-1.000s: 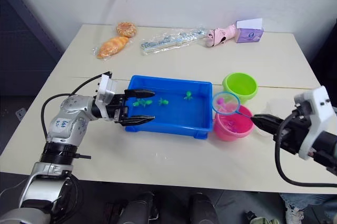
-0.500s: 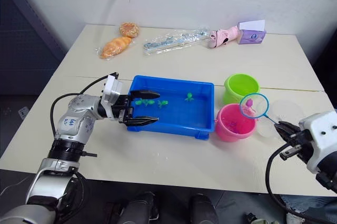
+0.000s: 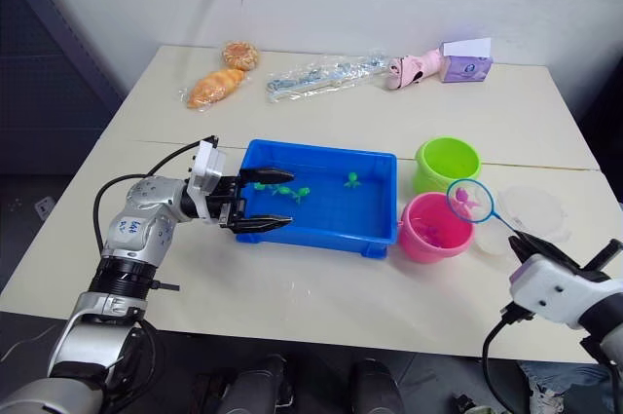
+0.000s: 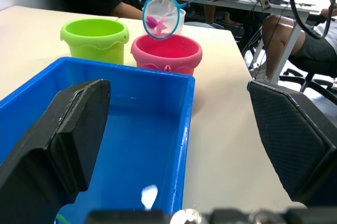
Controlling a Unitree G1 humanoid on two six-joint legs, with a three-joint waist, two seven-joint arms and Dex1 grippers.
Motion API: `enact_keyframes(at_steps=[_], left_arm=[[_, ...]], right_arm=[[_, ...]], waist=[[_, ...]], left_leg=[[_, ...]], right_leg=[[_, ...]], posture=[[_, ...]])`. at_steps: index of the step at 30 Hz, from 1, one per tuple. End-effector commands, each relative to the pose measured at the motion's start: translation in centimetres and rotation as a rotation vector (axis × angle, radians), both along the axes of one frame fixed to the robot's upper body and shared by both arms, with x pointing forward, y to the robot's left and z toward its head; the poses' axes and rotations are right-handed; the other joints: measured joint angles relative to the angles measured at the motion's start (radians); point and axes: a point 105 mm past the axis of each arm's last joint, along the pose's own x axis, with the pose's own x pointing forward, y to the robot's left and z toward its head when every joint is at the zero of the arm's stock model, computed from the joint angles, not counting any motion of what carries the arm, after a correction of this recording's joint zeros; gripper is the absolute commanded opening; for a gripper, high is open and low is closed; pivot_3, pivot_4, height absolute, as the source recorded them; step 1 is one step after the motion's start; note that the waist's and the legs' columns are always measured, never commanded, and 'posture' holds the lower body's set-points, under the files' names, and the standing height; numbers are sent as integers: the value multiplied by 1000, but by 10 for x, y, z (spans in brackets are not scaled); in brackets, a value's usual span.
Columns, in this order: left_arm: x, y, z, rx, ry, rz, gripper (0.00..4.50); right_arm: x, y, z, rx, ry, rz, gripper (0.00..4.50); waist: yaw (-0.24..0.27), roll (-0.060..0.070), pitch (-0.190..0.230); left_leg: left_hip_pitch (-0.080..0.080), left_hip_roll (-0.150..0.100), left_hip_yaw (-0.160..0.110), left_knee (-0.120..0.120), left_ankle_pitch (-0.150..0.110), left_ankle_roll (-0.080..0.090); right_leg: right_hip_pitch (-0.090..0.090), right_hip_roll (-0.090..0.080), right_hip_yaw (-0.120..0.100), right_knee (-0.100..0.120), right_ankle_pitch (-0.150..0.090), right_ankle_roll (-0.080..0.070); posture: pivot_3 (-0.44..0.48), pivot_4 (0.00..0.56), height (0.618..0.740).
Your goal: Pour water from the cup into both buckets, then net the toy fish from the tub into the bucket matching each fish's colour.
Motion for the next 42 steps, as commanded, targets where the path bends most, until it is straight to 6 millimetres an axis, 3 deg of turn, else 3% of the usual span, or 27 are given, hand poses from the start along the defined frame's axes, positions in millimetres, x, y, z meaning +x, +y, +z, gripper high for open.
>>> enact_keyframes(at_steps=[1, 4, 12, 23, 26, 33, 37, 39, 42], left_arm=[[0, 1, 5, -6, -30, 6, 4470], [0, 1, 5, -8, -32, 10, 4470], [2, 0, 1, -5, -26, 16, 4470], [1, -2, -1, -14, -19, 10, 4470], [-3, -5, 4, -35, -27, -14, 4470], [-9, -15, 17, -49, -50, -52, 4470], [-8, -9, 14, -31, -43, -27, 4470], [-5, 1, 11, -24, -34, 17, 4470], [-2, 10, 7, -10, -26, 57, 4470]], right_arm=[[-3, 2, 5, -161, -104, 66, 0], [-2, -4, 3, -222, -130, 66, 0], [9, 6, 9, -362, -247, 126, 0], [5, 12, -14, -393, -198, 165, 0], [6, 10, 3, -425, -303, 132, 0], [1, 8, 1, -413, -310, 116, 0], [-1, 13, 18, -228, -356, 97, 0], [4, 26, 31, 66, -297, 107, 0], [9, 39, 42, 298, -196, 130, 0]], waist=[[0, 0, 0], [-2, 0, 0], [-1, 0, 0], [-2, 0, 0], [-2, 0, 0], [-1, 0, 0], [-3, 0, 0], [-6, 0, 0], [-12, 0, 0]], left_leg=[[0, 0, 0, 0, 0, 0], [0, 0, 0, 0, 0, -1], [1, 0, 0, 0, 1, -1], [1, 0, 0, 1, 1, -1], [1, 0, 0, 1, 1, -1], [1, 0, 0, 1, 1, -1], [1, 1, 0, 1, 1, -1], [2, 1, 0, 1, 1, -2], [5, 3, 0, 1, 1, -1]], right_leg=[[0, 0, 0, 0, 0, 0], [0, 0, 0, 0, 0, 0], [0, 0, 1, 1, 0, 0], [1, 0, 0, 1, 0, 0], [1, 1, 0, 1, 0, 0], [1, 1, 0, 1, 0, 0], [1, 1, 1, 1, 0, 0], [2, 1, 1, 1, 0, 0], [5, 2, 1, 1, 0, 0]], posture=[[0, 150, 740], [0, 150, 740], [0, 150, 740], [0, 150, 740], [0, 150, 740], [0, 150, 740], [0, 150, 740], [0, 150, 740], [0, 150, 740]])
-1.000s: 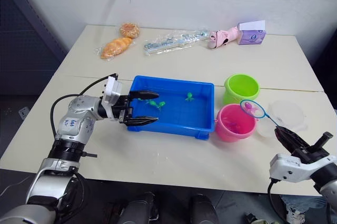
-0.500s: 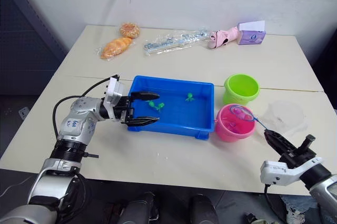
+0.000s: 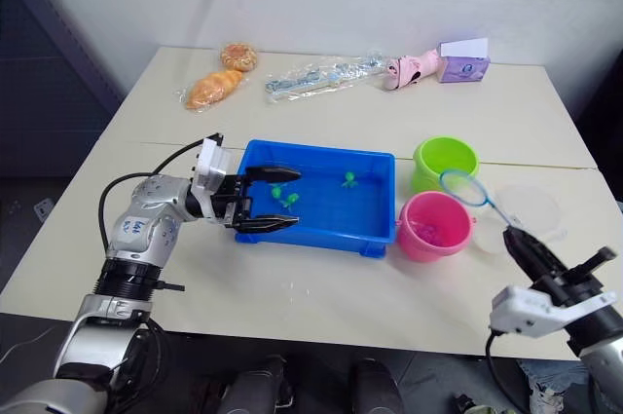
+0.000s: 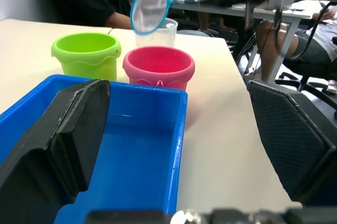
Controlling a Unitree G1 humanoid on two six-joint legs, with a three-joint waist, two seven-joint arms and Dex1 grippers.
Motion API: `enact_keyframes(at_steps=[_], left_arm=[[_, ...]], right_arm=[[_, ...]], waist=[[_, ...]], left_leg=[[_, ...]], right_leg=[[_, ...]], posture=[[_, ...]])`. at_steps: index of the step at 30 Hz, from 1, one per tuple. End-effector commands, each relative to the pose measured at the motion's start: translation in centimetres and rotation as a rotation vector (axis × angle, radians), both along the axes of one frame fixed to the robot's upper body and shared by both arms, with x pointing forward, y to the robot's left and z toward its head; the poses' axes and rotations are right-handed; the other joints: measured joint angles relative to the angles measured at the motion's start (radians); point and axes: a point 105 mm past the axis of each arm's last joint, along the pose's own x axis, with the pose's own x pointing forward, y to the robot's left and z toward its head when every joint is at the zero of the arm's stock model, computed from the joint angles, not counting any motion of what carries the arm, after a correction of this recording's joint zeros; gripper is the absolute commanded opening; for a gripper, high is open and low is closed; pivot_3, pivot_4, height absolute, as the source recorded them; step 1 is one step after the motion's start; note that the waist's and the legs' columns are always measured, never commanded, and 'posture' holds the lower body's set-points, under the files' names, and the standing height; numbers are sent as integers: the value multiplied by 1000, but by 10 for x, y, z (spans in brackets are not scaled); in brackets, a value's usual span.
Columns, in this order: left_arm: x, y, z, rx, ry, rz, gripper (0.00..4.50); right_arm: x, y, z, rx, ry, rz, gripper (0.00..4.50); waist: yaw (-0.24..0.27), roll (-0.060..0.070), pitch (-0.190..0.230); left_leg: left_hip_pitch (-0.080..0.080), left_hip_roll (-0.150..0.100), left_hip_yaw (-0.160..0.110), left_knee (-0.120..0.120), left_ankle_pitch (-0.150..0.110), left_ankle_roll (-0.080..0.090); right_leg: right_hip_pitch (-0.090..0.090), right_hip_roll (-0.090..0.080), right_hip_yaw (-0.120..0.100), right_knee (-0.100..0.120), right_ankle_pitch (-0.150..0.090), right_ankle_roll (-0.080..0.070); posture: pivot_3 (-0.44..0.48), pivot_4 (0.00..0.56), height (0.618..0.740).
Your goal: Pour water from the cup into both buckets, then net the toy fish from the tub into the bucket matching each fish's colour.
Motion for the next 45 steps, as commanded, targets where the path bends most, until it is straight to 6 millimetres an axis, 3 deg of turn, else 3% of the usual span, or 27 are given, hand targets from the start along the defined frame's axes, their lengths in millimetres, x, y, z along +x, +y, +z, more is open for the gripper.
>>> enact_keyframes(at_steps=[1, 5, 11, 17, 20, 24, 35, 45], left_arm=[[3, 12, 2, 0, -16, 52, 4470], [5, 25, -1, 18, -14, 95, 4470], [7, 37, -1, 33, -29, 142, 4470], [6, 49, -1, 40, -43, 193, 4470], [6, 51, -1, 44, -56, 213, 4470], [7, 53, 1, 30, -72, 236, 4470], [7, 56, 0, 28, -94, 252, 4470], [9, 54, 0, 26, -99, 250, 4470]], right_arm=[[5, 15, 19, 325, 119, 70, 0], [13, 36, 35, 708, 295, 186, 0], [21, 84, 21, 1012, 732, 290, 0], [52, 100, 8, 1204, 967, 122, 0], [50, 117, 2, 1204, 1132, 116, 0], [58, 122, -19, 1255, 1296, -34, 0], [106, 122, -25, 1340, 1210, -221, 0], [133, 119, -26, 1335, 1083, -242, 0]], waist=[[2, 0, 0], [9, 0, 0], [9, 0, 0], [3, 0, 0], [4, 0, 0], [7, 0, 0], [6, 0, 0], [6, 0, 0]], left_leg=[[1, 0, 0, 0, 0, 0], [1, 0, -2, 1, -1, 1], [-1, 0, -3, 1, -1, 2], [-6, 0, -4, 6, -2, 4], [-7, 0, -5, 7, -2, 4], [-9, 0, -6, 11, -4, 6], [-13, -2, -6, 14, -6, 10], [-14, -2, -6, 14, -6, 10]], right_leg=[[1, 0, 0, 0, 0, 0], [1, -1, 0, 0, 0, 0], [0, -2, -1, -1, 0, 0], [-2, -3, -4, 0, 0, 0], [-3, -3, -5, 0, 0, 0], [-2, -4, -7, 0, 0, 0], [-3, -6, -9, -1, 1, 2], [-4, -6, -10, -1, 1, 2]], posture=[[0, 150, 740], [0, 150, 740], [0, 150, 740], [0, 150, 740], [0, 150, 740], [0, 150, 740], [0, 150, 740], [0, 150, 740]])
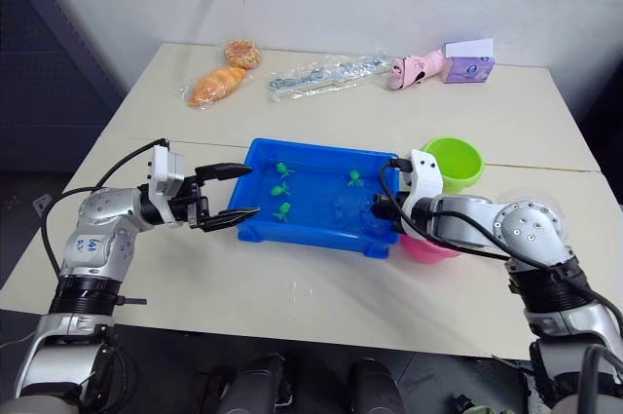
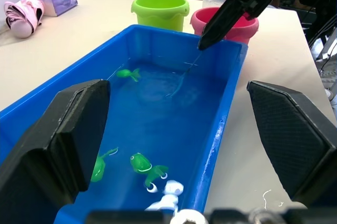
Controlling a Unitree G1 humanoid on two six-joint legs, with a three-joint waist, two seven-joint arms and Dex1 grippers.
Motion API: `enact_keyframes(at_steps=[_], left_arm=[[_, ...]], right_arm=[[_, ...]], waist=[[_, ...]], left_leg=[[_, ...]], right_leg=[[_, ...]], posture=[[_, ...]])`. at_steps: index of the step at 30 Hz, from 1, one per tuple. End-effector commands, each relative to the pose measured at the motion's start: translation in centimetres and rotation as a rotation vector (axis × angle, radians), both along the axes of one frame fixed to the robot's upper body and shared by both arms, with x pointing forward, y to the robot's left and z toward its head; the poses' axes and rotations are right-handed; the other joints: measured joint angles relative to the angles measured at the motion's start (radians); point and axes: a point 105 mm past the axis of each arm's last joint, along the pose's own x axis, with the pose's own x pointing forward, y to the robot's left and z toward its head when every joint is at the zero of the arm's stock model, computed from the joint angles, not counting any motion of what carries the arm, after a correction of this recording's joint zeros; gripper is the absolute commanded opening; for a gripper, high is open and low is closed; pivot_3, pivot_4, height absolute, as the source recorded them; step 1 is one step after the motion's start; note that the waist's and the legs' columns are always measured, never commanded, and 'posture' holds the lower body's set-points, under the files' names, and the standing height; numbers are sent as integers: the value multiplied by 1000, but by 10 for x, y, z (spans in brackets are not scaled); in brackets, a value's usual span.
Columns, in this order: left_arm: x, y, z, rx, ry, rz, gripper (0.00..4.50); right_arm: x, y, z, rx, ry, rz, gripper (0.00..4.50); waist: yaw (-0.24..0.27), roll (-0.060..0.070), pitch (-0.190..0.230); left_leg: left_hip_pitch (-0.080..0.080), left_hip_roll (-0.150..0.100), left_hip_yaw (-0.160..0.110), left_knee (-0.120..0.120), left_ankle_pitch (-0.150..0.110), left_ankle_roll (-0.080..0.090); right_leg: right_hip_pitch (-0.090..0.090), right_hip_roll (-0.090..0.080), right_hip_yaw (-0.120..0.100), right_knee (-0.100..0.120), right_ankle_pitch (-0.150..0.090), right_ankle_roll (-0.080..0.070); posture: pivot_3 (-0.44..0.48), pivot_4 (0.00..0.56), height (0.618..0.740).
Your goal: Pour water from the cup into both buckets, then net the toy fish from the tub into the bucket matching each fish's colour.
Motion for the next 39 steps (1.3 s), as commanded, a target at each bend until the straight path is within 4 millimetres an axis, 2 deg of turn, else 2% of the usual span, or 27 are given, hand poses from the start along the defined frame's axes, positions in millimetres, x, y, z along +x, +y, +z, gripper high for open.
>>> enact_keyframes(at_steps=[1, 7, 13, 19, 22, 28, 35, 39], left_arm=[[1, 0, 8, -5, -39, 5, 4470], [2, -2, 8, -10, -38, 7, 4470], [1, -5, 9, -23, -31, -1, 4470], [1, -7, 12, -36, -38, -3, 4470], [1, -9, 12, -38, -39, -5, 4470], [3, -16, 15, -39, -45, -20, 4470], [2, -28, 31, -58, -97, -70, 4470], [3, -38, 43, -103, -84, -91, 4470]], right_arm=[[11, -2, 17, -16, -121, -11, 0], [18, -4, 16, -66, -217, -13, 0], [19, 0, 25, -63, -330, 13, 0], [8, -5, 26, -98, -377, 44, 0], [4, -9, 35, -99, -447, 40, 0], [-18, -5, 51, -101, -592, 148, 0], [-42, -24, 71, -91, -645, 134, 0], [-48, -50, 90, -87, -675, 48, 0]], waist=[[0, 0, 0], [-1, 0, 0], [-1, 0, 0], [0, 0, 0], [1, 0, 0], [1, 0, 0], [3, 0, 0], [3, 0, 0]], left_leg=[[-1, 0, 0, 0, 0, 0], [-1, 0, 0, -1, 0, 0], [-1, 0, 0, -1, 0, 0], [-2, 0, 0, -1, 0, 0], [-2, 0, 0, -2, 0, 0], [-2, 0, 0, -2, 0, 0], [-2, -1, -1, -2, -1, 0], [-2, -1, -1, -2, 0, 0]], right_leg=[[-1, 0, 0, 0, 0, 0], [-1, 0, 0, 0, 0, 0], [-1, 0, 0, 1, 0, 0], [-2, 0, 0, 1, 0, 0], [-2, 0, 0, 1, 0, 0], [-2, 0, 0, 0, 0, 0], [-1, 0, 0, -1, 0, 0], [-1, 0, 0, -1, 0, 0]], posture=[[0, 150, 740], [0, 150, 740], [0, 150, 740], [0, 150, 740], [0, 150, 740], [0, 150, 740], [0, 150, 740], [0, 150, 740]])
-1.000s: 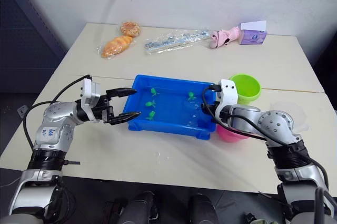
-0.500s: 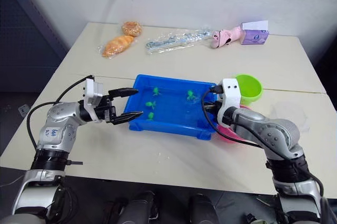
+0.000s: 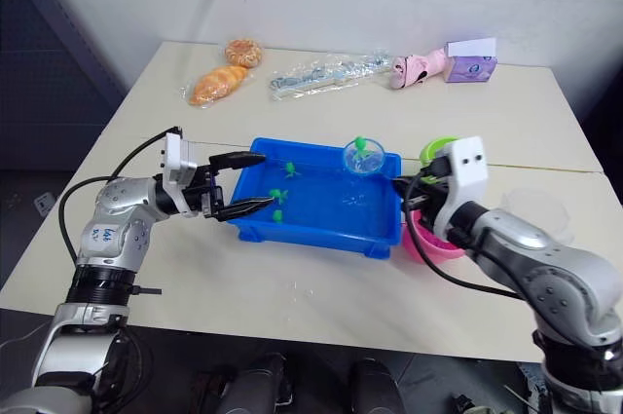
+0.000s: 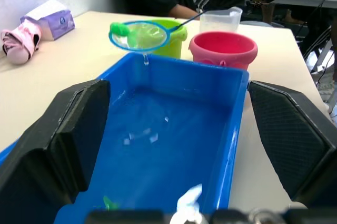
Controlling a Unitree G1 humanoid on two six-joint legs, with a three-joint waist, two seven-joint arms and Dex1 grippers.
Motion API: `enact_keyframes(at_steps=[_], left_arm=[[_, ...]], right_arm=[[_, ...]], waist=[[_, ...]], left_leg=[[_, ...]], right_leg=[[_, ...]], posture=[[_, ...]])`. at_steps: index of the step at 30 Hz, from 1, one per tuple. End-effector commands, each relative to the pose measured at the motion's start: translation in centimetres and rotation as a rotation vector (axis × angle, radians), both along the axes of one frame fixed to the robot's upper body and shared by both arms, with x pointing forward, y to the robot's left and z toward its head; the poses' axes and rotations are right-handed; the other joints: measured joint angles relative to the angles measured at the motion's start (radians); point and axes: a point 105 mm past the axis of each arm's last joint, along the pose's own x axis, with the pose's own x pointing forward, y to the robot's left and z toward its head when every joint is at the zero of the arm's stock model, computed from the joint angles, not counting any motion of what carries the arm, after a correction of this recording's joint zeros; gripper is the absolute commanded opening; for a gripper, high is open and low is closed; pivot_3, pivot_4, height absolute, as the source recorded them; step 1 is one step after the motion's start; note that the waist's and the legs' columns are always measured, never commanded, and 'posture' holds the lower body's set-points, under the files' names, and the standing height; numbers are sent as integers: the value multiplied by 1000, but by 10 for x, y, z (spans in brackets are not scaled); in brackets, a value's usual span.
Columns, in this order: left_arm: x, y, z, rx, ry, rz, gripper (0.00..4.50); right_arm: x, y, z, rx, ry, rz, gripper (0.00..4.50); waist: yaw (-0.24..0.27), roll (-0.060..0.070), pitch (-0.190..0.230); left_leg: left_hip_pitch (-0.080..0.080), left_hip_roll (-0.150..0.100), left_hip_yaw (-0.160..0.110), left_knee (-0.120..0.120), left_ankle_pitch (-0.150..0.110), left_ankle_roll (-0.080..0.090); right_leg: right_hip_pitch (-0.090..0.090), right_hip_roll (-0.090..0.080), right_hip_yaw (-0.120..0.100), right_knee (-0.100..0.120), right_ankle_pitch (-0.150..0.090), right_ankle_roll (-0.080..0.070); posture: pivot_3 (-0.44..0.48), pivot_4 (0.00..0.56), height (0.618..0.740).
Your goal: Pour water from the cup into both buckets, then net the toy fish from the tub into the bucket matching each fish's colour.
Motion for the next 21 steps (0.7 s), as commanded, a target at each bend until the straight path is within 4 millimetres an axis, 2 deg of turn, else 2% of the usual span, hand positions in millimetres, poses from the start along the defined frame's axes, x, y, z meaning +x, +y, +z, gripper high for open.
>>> enact_keyframes(at_steps=[1, 4, 10, 17, 21], left_arm=[[-2, -10, 23, -45, -43, -30, 4470], [0, -17, 30, -67, -34, -37, 4470], [0, -23, 27, -60, -16, -49, 4470], [0, -28, 25, -56, -9, -64, 4470], [-1, -28, 26, -55, -11, -65, 4470]], right_arm=[[-10, -18, 26, 16, -70, -46, 0], [-14, -43, 34, 2, -72, -121, 0], [-11, -86, 38, -72, -65, -281, 0], [8, -105, 20, -245, -73, -370, 0], [14, -112, 6, -495, -78, -340, 0]], waist=[[0, 0, 0], [1, 0, 0], [-1, 0, 0], [0, 0, 0], [1, 1, 1]], left_leg=[[0, 0, 0, 0, 0, 0], [0, 0, -1, 0, 0, 0], [1, 0, 0, 0, 0, 0], [1, 0, 1, 0, 0, -1], [1, -1, 1, 0, 1, -1]], right_leg=[[0, 0, 0, 0, 0, 0], [1, 0, 0, -1, 0, 0], [1, 1, -1, -1, 0, 0], [1, 1, 0, -2, 0, 0], [1, 1, 0, -2, 0, 0]], posture=[[0, 150, 740], [0, 150, 740], [0, 150, 740], [0, 150, 740], [0, 150, 740]])
